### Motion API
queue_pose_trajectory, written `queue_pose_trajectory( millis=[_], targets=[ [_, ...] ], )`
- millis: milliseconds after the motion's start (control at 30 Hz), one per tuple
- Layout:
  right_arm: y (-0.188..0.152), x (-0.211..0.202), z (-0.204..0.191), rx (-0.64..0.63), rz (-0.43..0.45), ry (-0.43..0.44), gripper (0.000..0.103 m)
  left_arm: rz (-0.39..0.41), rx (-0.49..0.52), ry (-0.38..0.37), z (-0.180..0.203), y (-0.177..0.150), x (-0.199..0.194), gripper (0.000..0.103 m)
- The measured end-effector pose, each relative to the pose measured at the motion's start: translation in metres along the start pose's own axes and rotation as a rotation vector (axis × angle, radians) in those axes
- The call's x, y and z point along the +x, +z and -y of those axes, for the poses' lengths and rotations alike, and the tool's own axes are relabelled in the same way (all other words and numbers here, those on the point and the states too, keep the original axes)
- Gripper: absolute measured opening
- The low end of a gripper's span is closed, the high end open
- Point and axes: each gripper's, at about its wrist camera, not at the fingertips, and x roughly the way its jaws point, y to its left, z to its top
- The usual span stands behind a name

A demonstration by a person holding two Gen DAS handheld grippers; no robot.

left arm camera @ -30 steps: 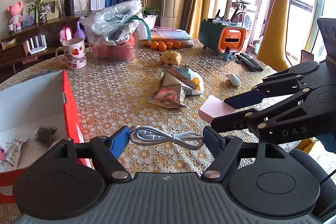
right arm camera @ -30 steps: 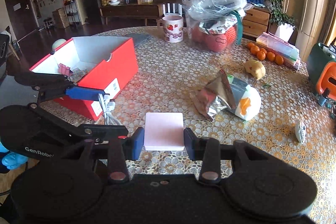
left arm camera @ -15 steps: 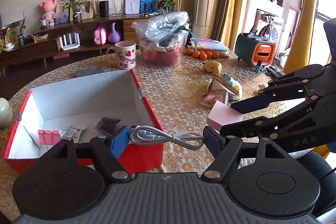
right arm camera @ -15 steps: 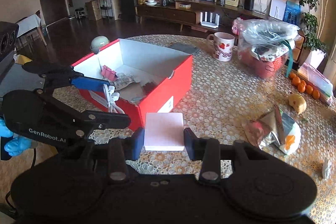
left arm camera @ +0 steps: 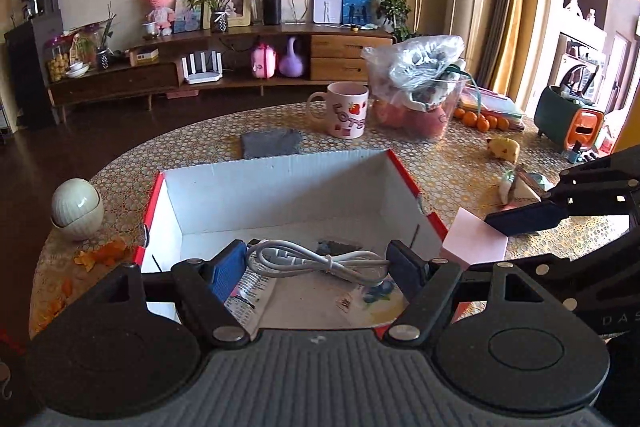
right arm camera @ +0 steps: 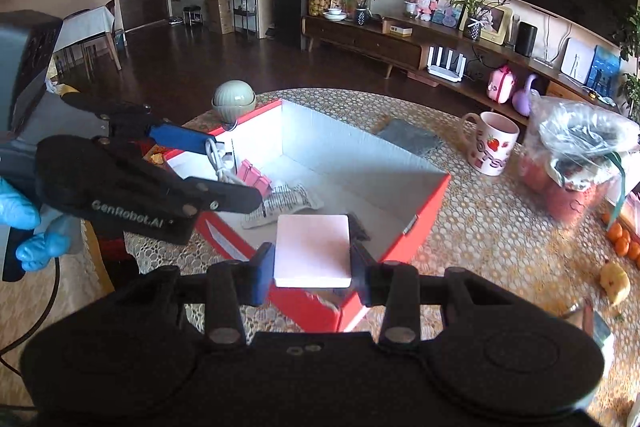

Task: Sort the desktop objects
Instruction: 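Carry the cable in the left tool while the right tool carries the pad over the box, then open the left tool to drop the cable while the right tool drops the pad into the box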

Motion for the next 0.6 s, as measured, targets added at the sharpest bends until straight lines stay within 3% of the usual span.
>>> queue_pose_trajectory(
  millis=[367, 500, 600],
  targets=[
    [0.023, 0.060, -0.004, -0.012, -0.031, -0.027, 0.040, -0.066, 0.006, 0.069, -0.033, 0.026, 0.069, 0.077],
    [0.026, 0.083, 0.002, 0.027, -0.060, -0.033, 0.040, -0.116, -0.040, 0.062, -0.043, 0.032, 0.098, 0.077],
    [0.027, 0.098, 0.003, 0.035, -0.081, -0.040, 0.040, -0.142, -0.020, 0.075, -0.042, 0.035, 0.116, 0.077]
  ],
)
